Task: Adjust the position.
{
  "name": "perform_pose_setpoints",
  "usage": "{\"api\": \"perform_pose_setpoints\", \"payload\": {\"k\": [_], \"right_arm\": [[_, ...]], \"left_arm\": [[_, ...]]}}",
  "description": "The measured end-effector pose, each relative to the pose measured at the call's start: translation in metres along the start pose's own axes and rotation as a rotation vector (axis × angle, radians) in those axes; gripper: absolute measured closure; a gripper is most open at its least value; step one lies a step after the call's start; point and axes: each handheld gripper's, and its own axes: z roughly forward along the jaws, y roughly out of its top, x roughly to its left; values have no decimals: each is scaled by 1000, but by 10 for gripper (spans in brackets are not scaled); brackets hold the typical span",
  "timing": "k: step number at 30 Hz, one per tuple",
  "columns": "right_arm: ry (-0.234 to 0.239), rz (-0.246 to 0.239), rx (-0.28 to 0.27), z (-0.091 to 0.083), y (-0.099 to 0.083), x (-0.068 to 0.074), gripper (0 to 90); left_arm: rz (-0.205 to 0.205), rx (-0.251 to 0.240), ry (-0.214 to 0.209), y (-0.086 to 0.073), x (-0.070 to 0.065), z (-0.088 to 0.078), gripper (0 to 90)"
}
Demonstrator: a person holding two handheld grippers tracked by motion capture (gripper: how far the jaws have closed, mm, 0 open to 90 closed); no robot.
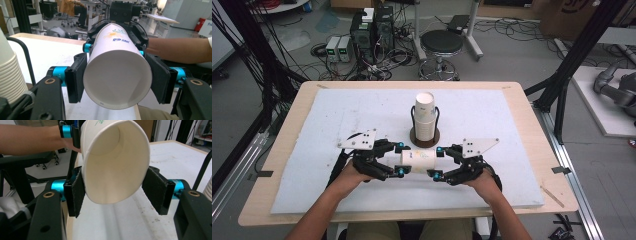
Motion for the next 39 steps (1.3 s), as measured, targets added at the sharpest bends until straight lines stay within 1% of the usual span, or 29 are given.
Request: {"api": "perform_pose_setpoints", "payload": {"k": [1, 2, 3, 4, 5, 8, 10, 13, 14, 17, 19, 20, 21, 24, 27, 31, 35, 37, 38, 39], "right_arm": [[-2, -2, 5, 0, 0, 0, 380], [-2, 0, 10, 0, 0, 0, 380], [2, 3, 12, 0, 0, 0, 380], [-1, 9, 16, 0, 0, 0, 380], [-5, 7, 20, 0, 0, 0, 379], [-19, 14, 40, -3, 1, -2, 377], [-28, 30, 50, -4, 2, -3, 375], [-47, 56, 89, -6, 4, -5, 365], [-47, 58, 104, -6, 6, -5, 365], [-59, 53, 155, -5, 10, -6, 366], [-68, 38, 181, -4, 13, -7, 366], [-73, 35, 206, -3, 16, -8, 366], [-73, 35, 206, -3, 16, -8, 366], [-84, 24, 246, -1, 21, -8, 365], [-87, 23, 261, 1, 26, -8, 366], [-87, 2, 295, 2, 31, -9, 365], [-88, -18, 350, 7, 38, -10, 366], [-88, -32, 381, 9, 41, -10, 365], [-88, -43, 394, 11, 43, -10, 365], [-87, -43, 407, 12, 45, -9, 365]], "left_arm": [[-9, 2, 18, -1, -1, 0, 361], [-28, 8, 41, -2, -1, 1, 311], [-51, 14, 61, -2, 0, 1, 224], [-60, 19, 71, -2, 0, 1, 175], [-66, 21, 74, -2, 0, 1, 152], [-68, 48, 89, -1, -1, -2, 152], [-63, 68, 104, 0, -1, -4, 151], [-67, 89, 119, 3, 0, -8, 152], [-61, 100, 125, 4, 0, -10, 151], [-47, 125, 146, 9, 0, -14, 151], [-36, 142, 156, 12, 0, -15, 152], [-32, 150, 159, 14, -1, -16, 152], [-27, 156, 165, 14, -1, -16, 152], [-18, 186, 176, 15, -1, -16, 152], [-8, 208, 187, 16, -2, -14, 153], [5, 236, 184, 19, -2, -12, 155], [18, 276, 185, 21, -2, -8, 155], [31, 301, 184, 22, -2, -6, 156], [32, 310, 182, 22, -2, -5, 156], [36, 316, 182, 23, -1, -5, 156]]}}
